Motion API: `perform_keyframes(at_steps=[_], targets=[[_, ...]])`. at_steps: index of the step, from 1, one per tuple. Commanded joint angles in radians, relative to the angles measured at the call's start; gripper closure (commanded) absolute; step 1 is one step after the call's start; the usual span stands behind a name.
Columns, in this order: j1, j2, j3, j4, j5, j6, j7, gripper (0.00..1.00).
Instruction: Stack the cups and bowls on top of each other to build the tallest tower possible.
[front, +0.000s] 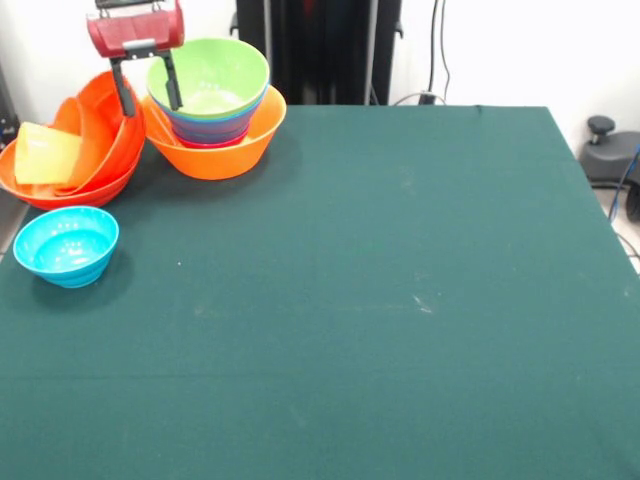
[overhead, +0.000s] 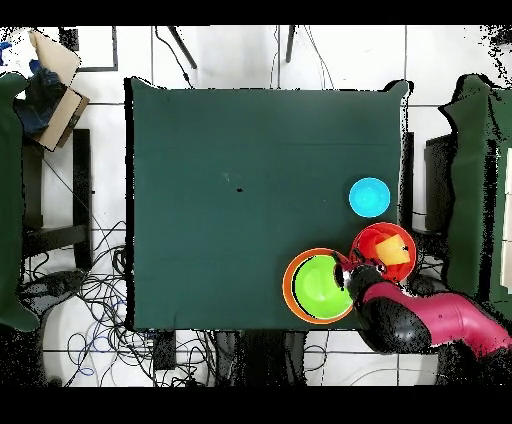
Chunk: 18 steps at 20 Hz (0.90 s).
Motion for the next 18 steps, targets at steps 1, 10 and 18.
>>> perform_keyframes(at_steps=[1,10,18], targets=[[0.025,0.078,-0.025,-0.072,-0.113,-0.03,-0.119,0.0],[0.013,0.075,-0.012,-0.073,-0.104,-0.009,-0.124,0.0],[-0.004,-0.038,0.044,-0.017,0.008,0.059,-0.13,0.0]])
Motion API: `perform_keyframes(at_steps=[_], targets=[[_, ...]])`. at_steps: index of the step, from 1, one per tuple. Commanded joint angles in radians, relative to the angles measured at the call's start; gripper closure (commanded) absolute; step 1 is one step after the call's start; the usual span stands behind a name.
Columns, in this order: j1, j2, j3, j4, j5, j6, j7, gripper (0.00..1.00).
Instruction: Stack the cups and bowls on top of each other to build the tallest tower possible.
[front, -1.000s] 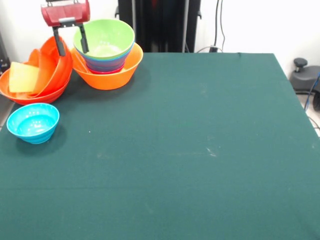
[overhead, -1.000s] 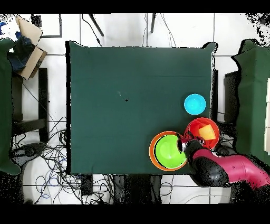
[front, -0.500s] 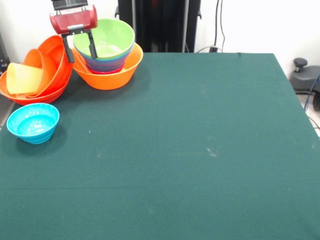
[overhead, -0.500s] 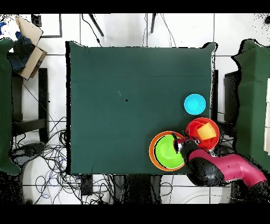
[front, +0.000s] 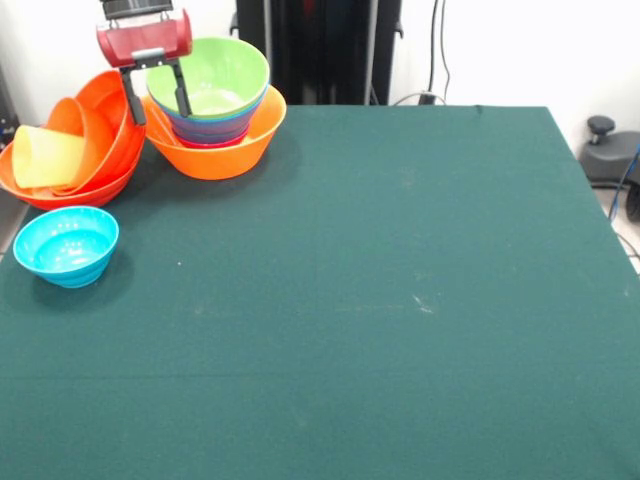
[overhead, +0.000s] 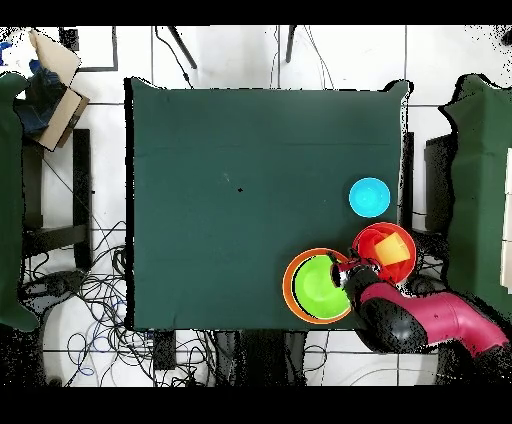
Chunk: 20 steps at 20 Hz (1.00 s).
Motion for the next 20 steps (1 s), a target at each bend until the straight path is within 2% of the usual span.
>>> perform_keyframes(at_steps=[1,6,9,11,15,18,20], targets=[[0.004,-0.082,0.049,-0.009,0.045,0.081,-0.132,0.0],[-0.008,-0.107,0.065,0.002,0.078,0.094,-0.151,0.0],[-0.026,-0.131,0.096,0.015,0.122,0.118,-0.176,0.0],[-0.037,-0.113,0.098,0.013,0.123,0.123,-0.189,0.0],[-0.052,-0.015,0.067,-0.041,0.062,0.114,-0.231,0.0],[-0.063,0.125,0.034,-0.111,-0.013,0.09,-0.281,0.0],[-0.073,0.181,0.033,-0.14,-0.031,0.09,-0.314,0.0]])
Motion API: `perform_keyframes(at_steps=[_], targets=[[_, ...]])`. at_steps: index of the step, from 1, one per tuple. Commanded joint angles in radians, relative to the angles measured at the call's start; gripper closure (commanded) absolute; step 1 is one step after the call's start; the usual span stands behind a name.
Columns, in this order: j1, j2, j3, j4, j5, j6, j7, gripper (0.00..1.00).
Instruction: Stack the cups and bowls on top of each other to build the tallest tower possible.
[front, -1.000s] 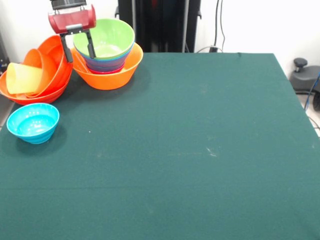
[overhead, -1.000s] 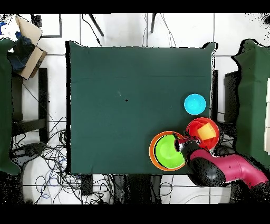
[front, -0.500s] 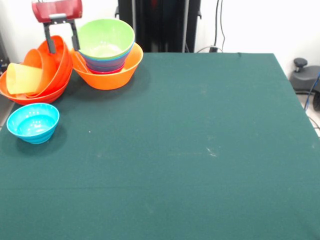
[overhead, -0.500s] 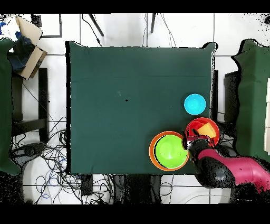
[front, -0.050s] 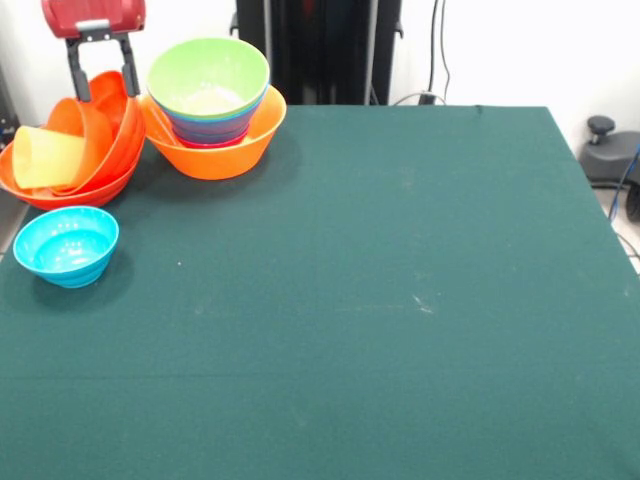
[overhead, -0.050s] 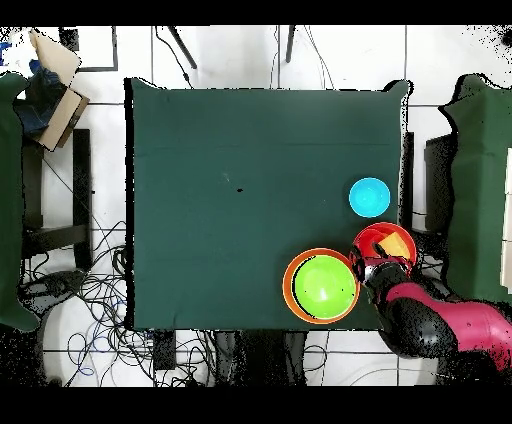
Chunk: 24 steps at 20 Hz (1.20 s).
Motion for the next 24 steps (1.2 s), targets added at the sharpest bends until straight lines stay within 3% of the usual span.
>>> perform_keyframes(at_steps=[1,7,14,15,24], targets=[[0.0,0.245,-0.017,-0.127,-0.132,0.091,-0.333,0.0],[-0.015,0.324,-0.002,-0.169,-0.149,0.112,-0.388,0.0],[-0.001,0.305,-0.011,-0.167,-0.166,0.112,-0.351,0.0],[0.003,0.3,-0.013,-0.166,-0.167,0.114,-0.344,1.0],[0.017,0.248,-0.011,-0.144,-0.166,0.101,-0.294,1.0]])
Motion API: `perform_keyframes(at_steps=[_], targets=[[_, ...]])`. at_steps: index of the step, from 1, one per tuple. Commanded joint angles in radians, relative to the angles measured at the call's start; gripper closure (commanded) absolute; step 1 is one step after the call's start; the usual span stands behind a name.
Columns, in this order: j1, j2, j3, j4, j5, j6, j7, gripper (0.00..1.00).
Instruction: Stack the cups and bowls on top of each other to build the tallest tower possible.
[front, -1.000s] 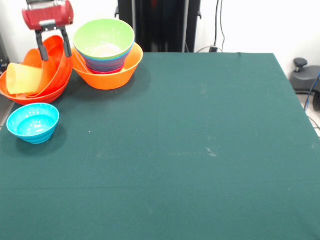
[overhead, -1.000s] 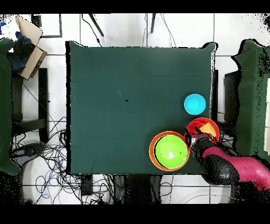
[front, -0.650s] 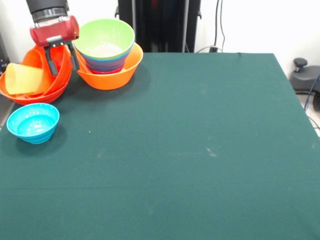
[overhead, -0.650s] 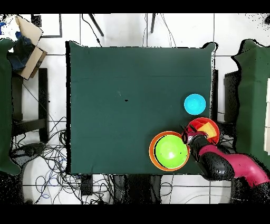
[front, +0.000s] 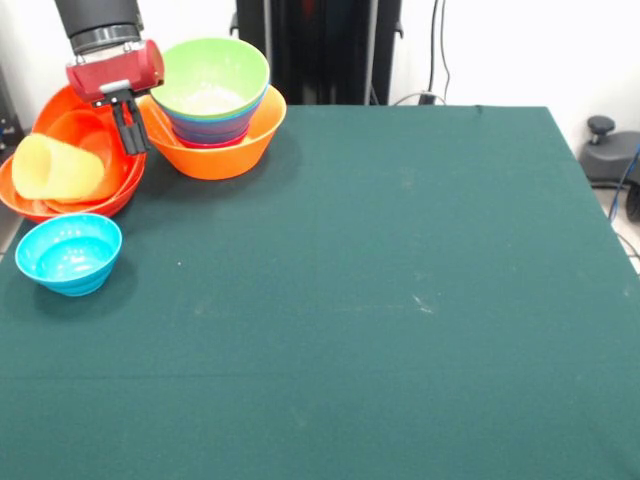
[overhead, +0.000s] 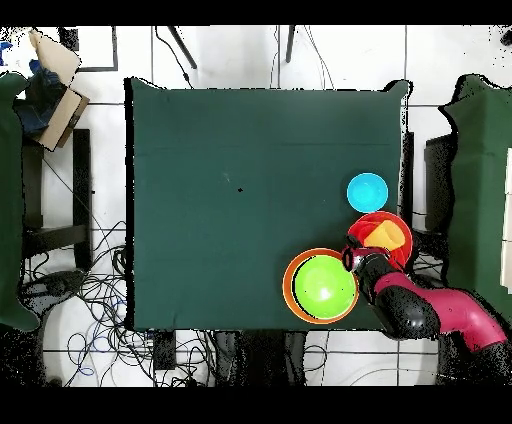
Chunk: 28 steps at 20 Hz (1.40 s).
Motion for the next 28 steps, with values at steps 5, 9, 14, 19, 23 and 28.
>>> perform_keyframes(at_steps=[5,9,14,19,23,28], targets=[[0.067,-0.027,-0.016,-0.049,-0.09,0.087,-0.258,1.0],[0.074,-0.055,-0.014,-0.039,-0.085,0.085,-0.24,1.0],[0.084,-0.123,0.006,-0.007,-0.044,0.111,-0.225,1.0],[0.06,-0.148,0.025,0.029,-0.024,0.112,-0.238,0.0],[0.06,-0.101,0.029,0.003,-0.038,0.09,-0.246,0.0],[0.063,-0.092,0.033,0.004,-0.036,0.098,-0.261,0.0]])
